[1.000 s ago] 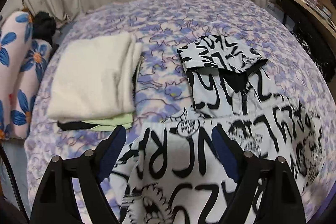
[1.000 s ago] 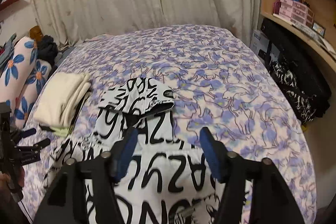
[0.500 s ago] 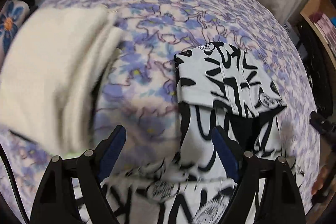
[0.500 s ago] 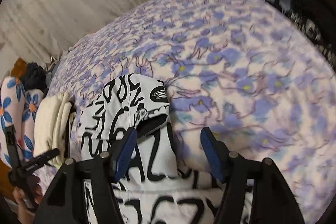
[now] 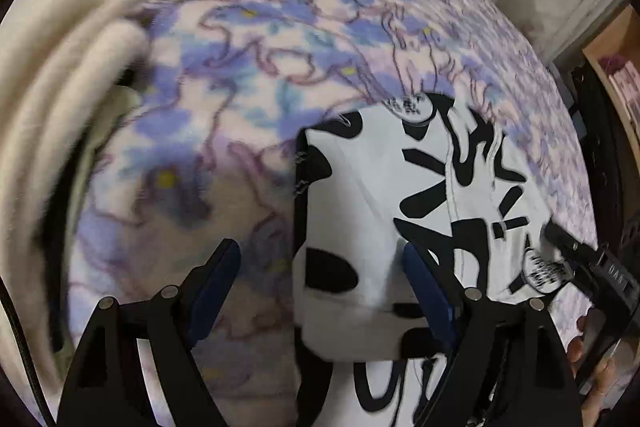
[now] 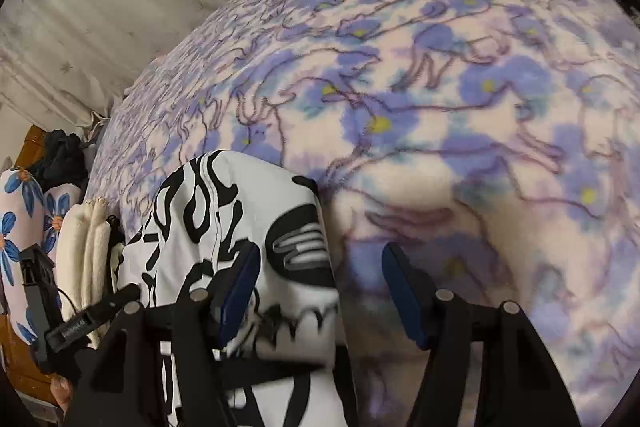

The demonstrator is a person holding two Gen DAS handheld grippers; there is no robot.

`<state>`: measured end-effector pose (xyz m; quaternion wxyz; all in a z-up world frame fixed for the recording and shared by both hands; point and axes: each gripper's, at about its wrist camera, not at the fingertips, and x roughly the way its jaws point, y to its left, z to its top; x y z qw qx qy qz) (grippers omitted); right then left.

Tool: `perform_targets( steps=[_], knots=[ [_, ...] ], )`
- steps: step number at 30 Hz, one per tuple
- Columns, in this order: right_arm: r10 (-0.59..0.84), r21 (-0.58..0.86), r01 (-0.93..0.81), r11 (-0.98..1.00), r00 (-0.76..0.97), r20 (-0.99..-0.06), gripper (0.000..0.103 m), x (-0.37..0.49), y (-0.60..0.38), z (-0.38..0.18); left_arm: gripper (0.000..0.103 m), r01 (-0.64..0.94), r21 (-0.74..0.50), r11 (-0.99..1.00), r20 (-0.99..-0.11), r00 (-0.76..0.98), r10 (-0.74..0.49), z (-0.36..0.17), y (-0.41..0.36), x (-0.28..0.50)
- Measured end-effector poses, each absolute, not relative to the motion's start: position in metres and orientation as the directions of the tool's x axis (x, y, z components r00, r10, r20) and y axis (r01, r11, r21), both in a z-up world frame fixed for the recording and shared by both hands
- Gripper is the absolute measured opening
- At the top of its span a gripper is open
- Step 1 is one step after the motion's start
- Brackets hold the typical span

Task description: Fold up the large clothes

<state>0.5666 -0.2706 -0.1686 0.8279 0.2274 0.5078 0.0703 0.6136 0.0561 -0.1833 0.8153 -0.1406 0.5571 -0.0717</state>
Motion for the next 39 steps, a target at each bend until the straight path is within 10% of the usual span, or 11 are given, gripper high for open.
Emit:
perform_targets(
  steps=[5, 7, 8, 11, 26, 39],
  knots=[
    [0.339, 0.418, 0.099, 0.903, 0.434, -0.835, 0.061, 0.58, -0.26, -0.183, 0.061, 0.025, -0.241, 0.97, -0.892, 0.388, -0.232, -0.195, 0.039, 0.615],
    [0.343, 0.414, 0.086, 0.906, 0.421, -0.84, 0.029, 0.581, -0.256, -0.183, 0.047, 0.028, -0.241, 0.97, -0.894, 0.383, -0.233, -0.195, 0.037, 0.614],
    [0.353, 0.422, 0.08, 0.903, 0.422, -0.835, 0.014, 0.58, -0.255, -0.18, 0.022, 0.033, -0.273, 0.962, -0.889, 0.372, -0.265, -0.193, 0.036, 0.615],
    [0.299, 0.352, 0.027, 0.935, 0.473, -0.829, 0.007, 0.568, -0.243, -0.164, 0.005, 0.03, -0.26, 0.965, -0.886, 0.391, -0.251, -0.179, 0.031, 0.608],
    [0.238, 0.026, -0.28, 0.96, 0.757, -0.608, 0.01, 0.336, -0.229, -0.048, 0.005, 0.288, -0.261, 0.921, -0.71, 0.59, -0.385, -0.074, 0.061, 0.414],
    [0.157, 0.024, -0.224, 0.974, 0.598, -0.786, 0.023, 0.194, -0.258, -0.091, 0.016, 0.292, -0.23, 0.928, -0.841, 0.421, -0.34, -0.129, 0.091, 0.259]
  ],
)
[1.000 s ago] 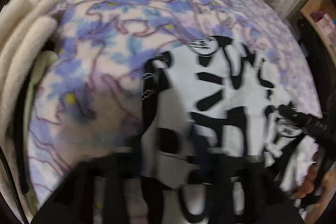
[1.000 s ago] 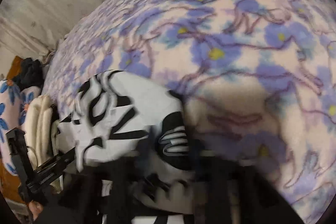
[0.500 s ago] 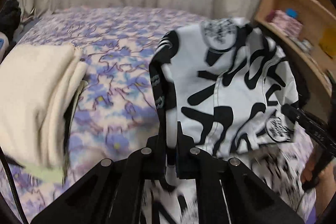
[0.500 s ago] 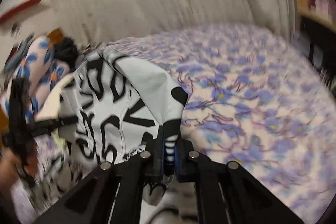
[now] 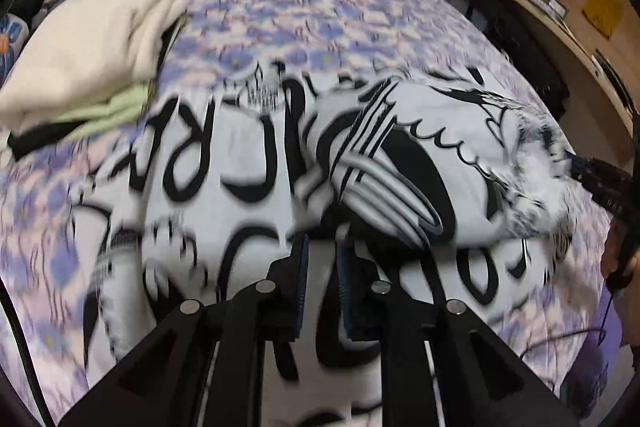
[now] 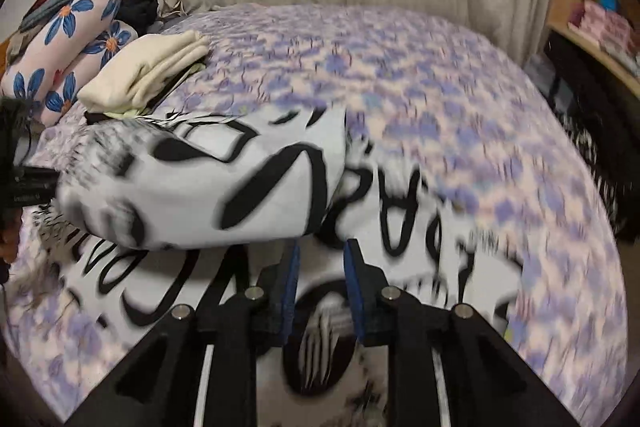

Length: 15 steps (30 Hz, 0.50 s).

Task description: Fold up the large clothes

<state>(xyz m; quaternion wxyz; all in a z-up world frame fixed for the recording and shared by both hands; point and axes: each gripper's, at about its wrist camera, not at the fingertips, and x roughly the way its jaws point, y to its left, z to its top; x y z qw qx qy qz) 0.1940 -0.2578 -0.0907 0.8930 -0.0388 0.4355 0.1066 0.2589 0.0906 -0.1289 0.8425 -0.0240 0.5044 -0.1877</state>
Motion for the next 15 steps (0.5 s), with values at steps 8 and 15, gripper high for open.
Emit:
perform_targets(
  steps=[8, 15],
  knots=[
    [0.321, 0.26, -0.188, 0.947, 0.523, -0.79, 0.035, 0.152, -0.255, -0.079, 0.057, 0.283, -0.313, 0.907, -0.813, 0.414, -0.41, -0.103, 0.089, 0.213],
    [0.45, 0.395, -0.216, 0.893, 0.452, -0.771, 0.039, 0.119, -0.237, -0.052, 0.06, 0.303, -0.381, 0.873, -0.792, 0.381, -0.478, -0.09, 0.079, 0.188]
  ],
)
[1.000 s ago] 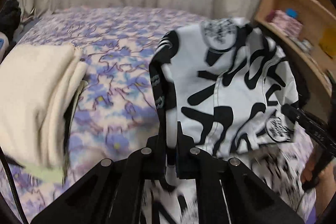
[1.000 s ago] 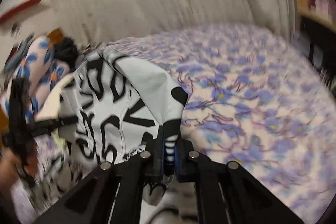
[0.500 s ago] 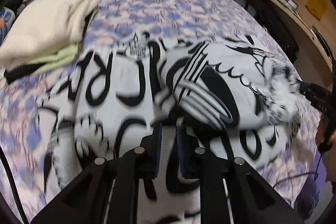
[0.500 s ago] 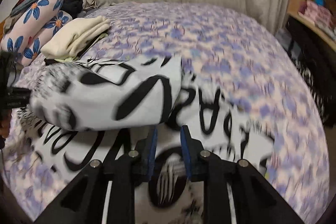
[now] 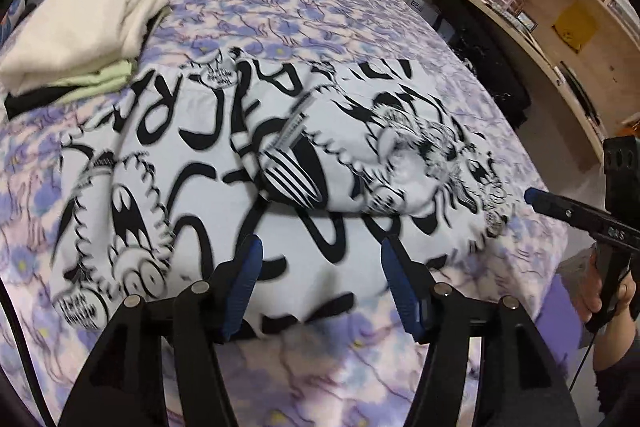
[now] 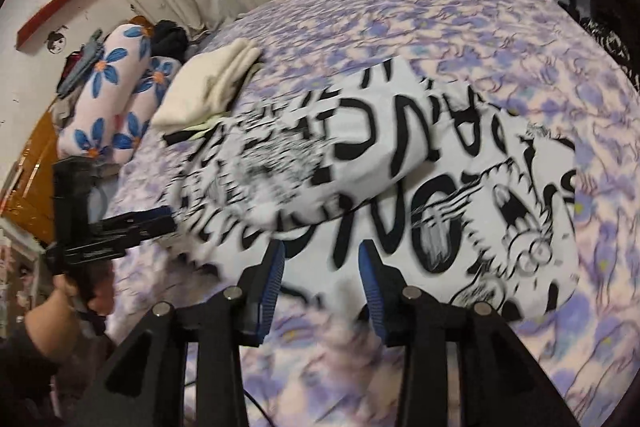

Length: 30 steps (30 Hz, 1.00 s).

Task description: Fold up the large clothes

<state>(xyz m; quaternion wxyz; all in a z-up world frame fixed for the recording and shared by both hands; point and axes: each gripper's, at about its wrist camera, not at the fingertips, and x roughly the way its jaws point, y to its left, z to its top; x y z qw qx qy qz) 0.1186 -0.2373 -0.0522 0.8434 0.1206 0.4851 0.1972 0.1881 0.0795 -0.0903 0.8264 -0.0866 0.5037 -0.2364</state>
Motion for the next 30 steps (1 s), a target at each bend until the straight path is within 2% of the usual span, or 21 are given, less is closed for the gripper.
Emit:
perform_targets(
  steps=[2, 4, 6, 12, 17, 21, 26, 27, 28, 29, 30],
  knots=[
    [0.47, 0.404, -0.241, 0.882, 0.445, -0.762, 0.039, 0.107, -0.231, -0.041, 0.06, 0.307, -0.407, 0.86, -0.781, 0.371, -0.502, -0.088, 0.079, 0.182],
    [0.472, 0.398, -0.254, 0.882, 0.456, -0.755, 0.044, 0.101, -0.227, -0.036, 0.06, 0.308, -0.431, 0.848, -0.767, 0.37, -0.524, -0.088, 0.078, 0.178],
    [0.475, 0.405, -0.249, 0.88, 0.468, -0.745, 0.06, 0.101, -0.226, -0.04, 0.063, 0.3, -0.461, 0.835, -0.746, 0.379, -0.548, -0.09, 0.08, 0.178],
    [0.53, 0.522, -0.162, 0.837, 0.477, -0.702, 0.061, 0.13, -0.229, -0.092, 0.066, 0.197, -0.597, 0.778, -0.691, 0.367, -0.623, -0.121, 0.088, 0.193],
    [0.613, 0.697, -0.067, 0.714, 0.54, -0.576, 0.061, 0.157, -0.241, -0.142, 0.066, 0.107, -0.686, 0.72, -0.646, 0.368, -0.669, -0.154, 0.089, 0.213],
    [0.629, 0.76, -0.007, 0.65, 0.567, -0.532, 0.061, 0.179, -0.245, -0.168, 0.066, 0.08, -0.744, 0.664, -0.588, 0.395, -0.706, -0.167, 0.087, 0.227],
    [0.608, 0.788, 0.006, 0.616, 0.632, -0.48, 0.061, 0.194, -0.252, -0.172, 0.065, 0.032, -0.798, 0.601, -0.522, 0.462, -0.717, -0.178, 0.088, 0.242],
    [0.6, 0.786, 0.009, 0.619, 0.639, -0.48, 0.06, 0.197, -0.252, -0.172, 0.056, 0.022, -0.808, 0.589, -0.51, 0.475, -0.717, -0.179, 0.089, 0.245],
    [0.576, 0.765, 0.02, 0.643, 0.646, -0.501, 0.054, 0.2, -0.25, -0.169, 0.047, 0.011, -0.806, 0.591, -0.511, 0.489, -0.707, -0.178, 0.088, 0.247],
    [0.557, 0.741, 0.019, 0.671, 0.646, -0.522, 0.029, 0.202, -0.247, -0.166, 0.024, 0.004, -0.794, 0.608, -0.527, 0.493, -0.693, -0.176, 0.086, 0.25],
    [0.541, 0.72, 0.02, 0.694, 0.646, -0.539, 0.018, 0.202, -0.245, -0.163, 0.013, -0.01, -0.759, 0.651, -0.57, 0.493, -0.657, -0.173, 0.083, 0.254]
  ],
)
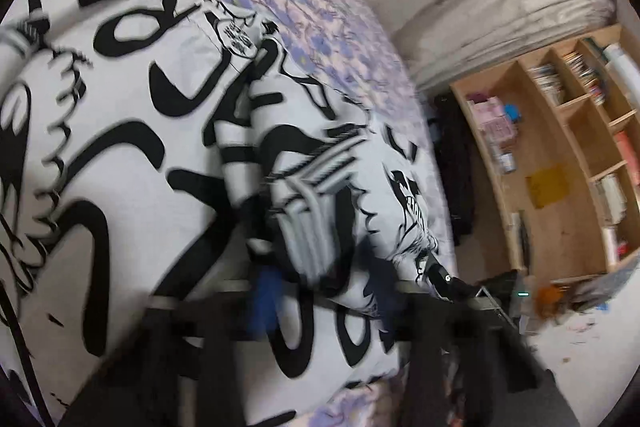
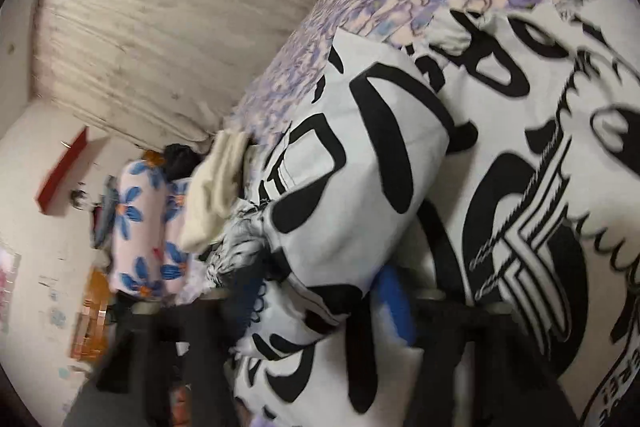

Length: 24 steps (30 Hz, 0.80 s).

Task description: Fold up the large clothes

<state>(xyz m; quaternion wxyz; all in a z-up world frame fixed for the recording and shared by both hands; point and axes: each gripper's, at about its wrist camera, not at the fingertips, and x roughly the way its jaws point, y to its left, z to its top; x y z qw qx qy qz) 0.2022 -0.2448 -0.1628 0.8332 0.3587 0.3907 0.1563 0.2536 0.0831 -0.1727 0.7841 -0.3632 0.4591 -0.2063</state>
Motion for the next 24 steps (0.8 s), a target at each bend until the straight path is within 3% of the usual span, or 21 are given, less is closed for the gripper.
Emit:
perform_targets(
  steps=[2, 6, 8, 11, 14, 19, 22, 24],
  knots=[
    [0.518, 0.692, 0.005, 0.722, 0.659, -0.546, 0.015, 0.196, -0.234, -0.148, 0.007, -0.018, -0.7, 0.713, -0.618, 0.516, -0.593, -0.161, 0.08, 0.254],
    [0.513, 0.663, -0.054, 0.747, 0.681, -0.522, 0.013, 0.167, -0.211, -0.119, 0.006, 0.009, -0.58, 0.815, -0.645, 0.606, -0.466, -0.125, 0.081, 0.239],
    [0.482, 0.619, -0.048, 0.784, 0.676, -0.557, 0.013, 0.155, -0.198, -0.119, 0.006, 0.006, -0.51, 0.86, -0.663, 0.634, -0.397, -0.114, 0.083, 0.231],
    [0.416, 0.543, 0.033, 0.839, 0.604, -0.679, 0.013, 0.151, -0.187, -0.152, 0.006, -0.016, -0.438, 0.899, -0.74, 0.575, -0.35, -0.134, 0.079, 0.229],
    [0.417, 0.549, 0.057, 0.834, 0.587, -0.694, 0.012, 0.147, -0.189, -0.171, 0.006, -0.033, -0.343, 0.939, -0.827, 0.485, -0.285, -0.174, 0.068, 0.225],
    [0.39, 0.497, 0.037, 0.867, 0.572, -0.722, 0.013, 0.149, -0.184, -0.158, 0.006, 0.027, -0.225, 0.974, -0.826, 0.525, -0.205, -0.176, 0.051, 0.214],
    [0.388, 0.482, 0.025, 0.876, 0.558, -0.734, 0.021, 0.144, -0.182, -0.148, 0.017, 0.039, -0.25, 0.967, -0.824, 0.516, -0.234, -0.172, 0.051, 0.214],
    [0.372, 0.461, 0.016, 0.887, 0.565, -0.736, 0.032, 0.133, -0.183, -0.144, 0.032, 0.04, -0.282, 0.959, -0.817, 0.514, -0.261, -0.17, 0.055, 0.209]
  ],
)
